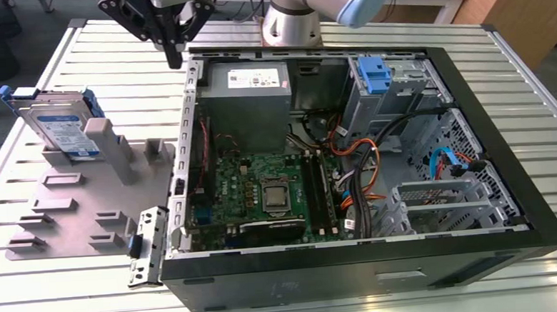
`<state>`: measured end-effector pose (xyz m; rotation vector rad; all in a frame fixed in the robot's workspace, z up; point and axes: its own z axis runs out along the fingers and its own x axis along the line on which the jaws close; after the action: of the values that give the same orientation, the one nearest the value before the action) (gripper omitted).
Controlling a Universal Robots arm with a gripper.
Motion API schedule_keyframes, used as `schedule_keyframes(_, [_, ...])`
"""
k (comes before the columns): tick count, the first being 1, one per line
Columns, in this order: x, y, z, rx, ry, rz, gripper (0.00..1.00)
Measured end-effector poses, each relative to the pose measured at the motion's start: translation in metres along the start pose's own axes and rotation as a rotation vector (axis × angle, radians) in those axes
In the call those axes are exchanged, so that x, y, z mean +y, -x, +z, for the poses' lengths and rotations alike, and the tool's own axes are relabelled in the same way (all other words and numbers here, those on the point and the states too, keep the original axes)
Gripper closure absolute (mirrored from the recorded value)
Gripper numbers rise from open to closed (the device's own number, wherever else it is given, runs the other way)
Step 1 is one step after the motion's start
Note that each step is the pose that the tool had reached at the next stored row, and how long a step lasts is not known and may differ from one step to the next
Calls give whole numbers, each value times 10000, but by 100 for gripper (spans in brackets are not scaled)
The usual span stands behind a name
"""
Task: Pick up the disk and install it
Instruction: 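Reach for the disk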
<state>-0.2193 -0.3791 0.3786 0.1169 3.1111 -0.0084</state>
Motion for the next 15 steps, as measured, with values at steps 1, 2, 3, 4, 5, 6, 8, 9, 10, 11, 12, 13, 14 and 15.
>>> schedule_keyframes(1, [0, -4, 0, -1, -1, 0, 89])
schedule_keyframes(2, [0, -9, 0, -1, -2, 0, 89])
schedule_keyframes(3, [1, -13, 0, -1, -3, 0, 89])
schedule_keyframes(4, [1, -17, 0, -1, -4, 0, 89])
schedule_keyframes(5, [1, -21, 0, -1, -5, 0, 89])
schedule_keyframes(6, [1, -25, 0, -1, -6, 0, 89])
schedule_keyframes(8, [2, -35, 1, -1, -9, 0, 89])
schedule_keyframes(9, [3, -40, 0, -1, -10, 0, 89])
schedule_keyframes(10, [3, -45, 1, -1, -12, 0, 89])
schedule_keyframes(11, [4, -50, 1, -1, -14, -1, 89])
schedule_keyframes(12, [4, -55, 1, -2, -15, 0, 89])
schedule_keyframes(13, [5, -60, 1, -2, -17, -1, 89])
schedule_keyframes(14, [6, -66, 1, -2, -18, -1, 89])
schedule_keyframes(15, [7, -74, 2, -2, -21, -1, 89])
